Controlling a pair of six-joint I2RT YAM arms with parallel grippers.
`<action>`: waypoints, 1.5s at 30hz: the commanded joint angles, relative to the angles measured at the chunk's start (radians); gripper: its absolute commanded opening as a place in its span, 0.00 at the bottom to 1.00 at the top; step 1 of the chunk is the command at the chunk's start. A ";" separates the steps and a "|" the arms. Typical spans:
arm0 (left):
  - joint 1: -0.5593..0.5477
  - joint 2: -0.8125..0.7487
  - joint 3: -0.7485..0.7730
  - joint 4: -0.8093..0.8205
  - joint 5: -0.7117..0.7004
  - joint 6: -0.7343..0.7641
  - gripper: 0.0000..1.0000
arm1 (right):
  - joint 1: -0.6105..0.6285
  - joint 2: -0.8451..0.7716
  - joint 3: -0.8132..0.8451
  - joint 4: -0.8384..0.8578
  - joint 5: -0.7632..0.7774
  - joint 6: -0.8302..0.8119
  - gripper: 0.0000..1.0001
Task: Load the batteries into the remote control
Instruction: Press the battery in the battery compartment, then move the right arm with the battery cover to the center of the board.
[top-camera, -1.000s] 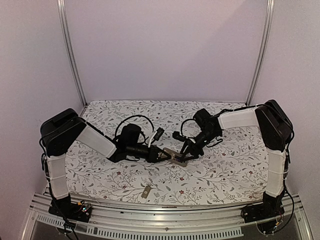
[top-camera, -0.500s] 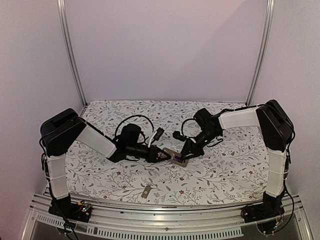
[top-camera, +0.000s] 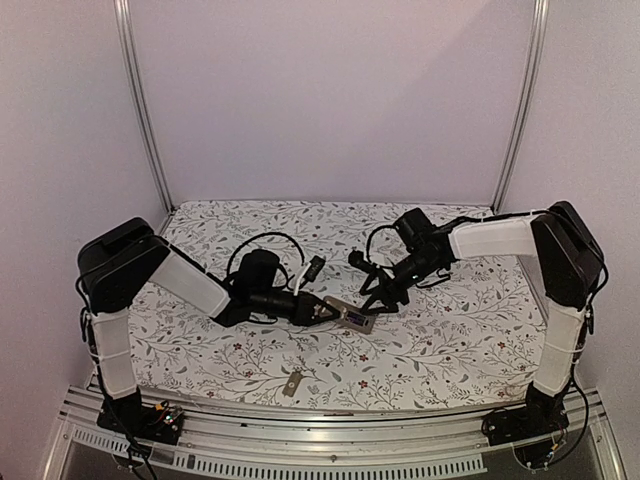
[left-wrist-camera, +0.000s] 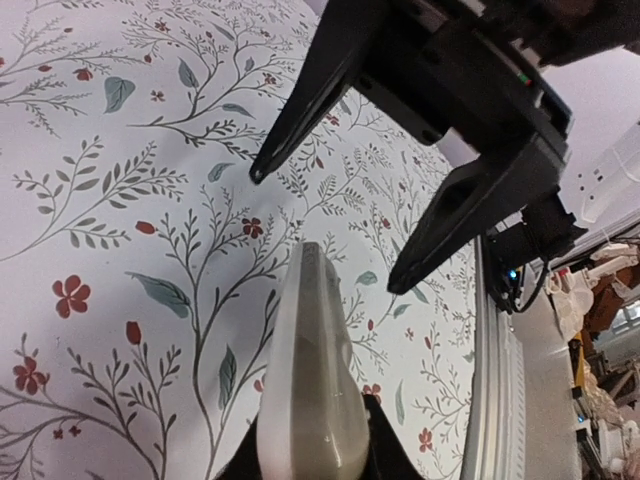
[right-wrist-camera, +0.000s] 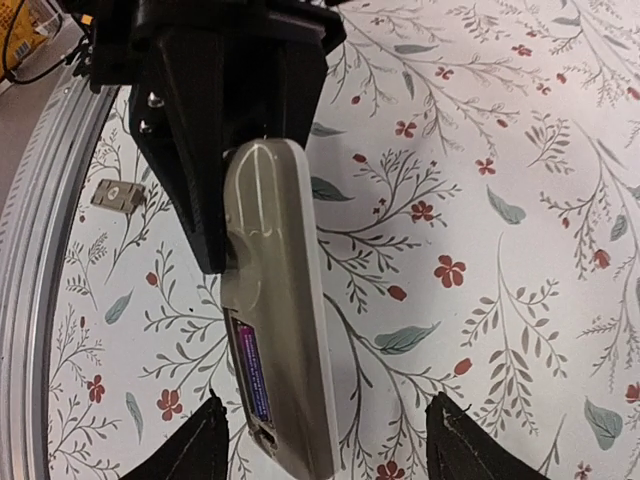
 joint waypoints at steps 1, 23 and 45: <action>0.011 -0.041 -0.085 -0.115 -0.127 -0.051 0.00 | -0.001 -0.176 -0.083 0.226 0.066 0.104 0.66; 0.007 -0.985 -0.428 -0.381 -0.645 -0.106 0.00 | 0.235 -0.647 -0.397 0.837 0.574 0.622 0.99; -0.019 -1.457 -0.534 -0.654 -0.781 -0.115 0.00 | 0.633 0.038 0.234 -0.059 0.787 0.926 0.51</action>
